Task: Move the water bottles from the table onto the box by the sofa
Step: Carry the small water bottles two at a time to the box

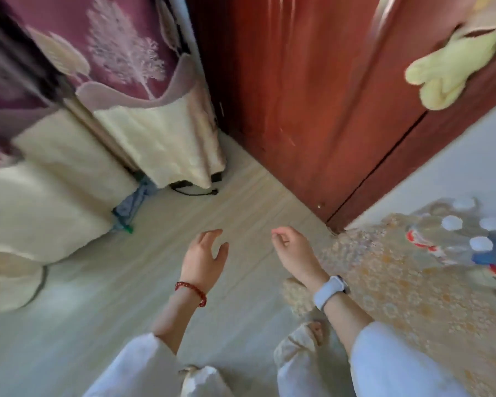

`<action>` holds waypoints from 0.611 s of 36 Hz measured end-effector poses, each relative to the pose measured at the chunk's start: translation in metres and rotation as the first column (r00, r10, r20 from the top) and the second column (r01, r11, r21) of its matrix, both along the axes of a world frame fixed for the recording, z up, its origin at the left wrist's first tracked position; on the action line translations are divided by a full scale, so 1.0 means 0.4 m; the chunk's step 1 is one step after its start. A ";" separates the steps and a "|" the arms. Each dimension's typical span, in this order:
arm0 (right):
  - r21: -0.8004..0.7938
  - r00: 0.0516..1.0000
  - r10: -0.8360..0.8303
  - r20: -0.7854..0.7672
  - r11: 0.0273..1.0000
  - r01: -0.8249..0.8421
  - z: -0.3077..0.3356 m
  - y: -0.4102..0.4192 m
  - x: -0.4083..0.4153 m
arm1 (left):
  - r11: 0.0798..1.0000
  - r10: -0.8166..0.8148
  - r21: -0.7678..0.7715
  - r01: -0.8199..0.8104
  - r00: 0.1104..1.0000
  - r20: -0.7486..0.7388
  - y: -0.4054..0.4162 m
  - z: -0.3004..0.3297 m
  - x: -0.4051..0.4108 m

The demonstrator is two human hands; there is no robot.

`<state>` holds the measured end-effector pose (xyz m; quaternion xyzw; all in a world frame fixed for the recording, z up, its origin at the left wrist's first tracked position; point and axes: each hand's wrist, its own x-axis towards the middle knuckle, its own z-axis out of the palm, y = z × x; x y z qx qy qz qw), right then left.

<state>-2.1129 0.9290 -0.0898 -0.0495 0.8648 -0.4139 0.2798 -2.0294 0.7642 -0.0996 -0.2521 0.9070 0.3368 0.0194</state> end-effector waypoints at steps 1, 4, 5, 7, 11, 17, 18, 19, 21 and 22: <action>-0.014 0.999 0.047 -0.011 0.999 -0.047 0.020 -0.071 0.032 | 0.998 0.055 -0.018 -0.055 0.998 -0.019 -0.061 0.020 0.059; -0.052 0.974 0.225 -0.030 0.973 -0.226 0.078 -0.301 0.160 | 0.974 0.216 -0.052 -0.219 0.974 -0.067 -0.246 0.076 0.261; -0.059 0.957 0.286 -0.039 0.956 -0.288 0.095 -0.382 0.212 | 0.958 0.277 -0.057 -0.282 0.957 -0.081 -0.308 0.093 0.336; -0.087 0.919 0.392 -0.043 0.915 -0.394 0.124 -0.538 0.324 | 0.912 0.397 -0.064 -0.406 0.911 -0.113 -0.425 0.121 0.492; -0.109 0.778 0.627 -0.047 0.771 -0.628 0.170 -0.826 0.586 | 0.749 0.650 -0.044 -0.661 0.745 -0.149 -0.604 0.164 0.839; -0.043 0.449 0.891 -0.067 0.447 -0.893 0.202 -1.166 0.962 | 0.408 0.900 -0.029 -0.912 0.408 -0.152 -0.760 0.196 1.304; -0.028 0.385 0.920 -0.074 0.384 -0.923 0.205 -1.219 1.024 | 0.347 0.925 -0.027 -0.937 0.347 -0.156 -0.773 0.199 1.371; -0.009 0.319 0.944 -0.088 0.320 -0.948 0.210 -1.268 1.085 | 0.291 0.943 -0.025 -0.956 0.292 -0.160 -0.784 0.202 1.432; 0.010 0.184 0.977 -0.105 0.186 -0.982 0.224 -1.361 1.219 | 0.189 0.969 -0.032 -0.981 0.192 -0.156 -0.802 0.209 1.552; 0.012 0.118 0.987 -0.109 0.120 -0.993 0.232 -1.402 1.287 | 0.144 0.977 -0.038 -0.989 0.148 -0.151 -0.812 0.211 1.608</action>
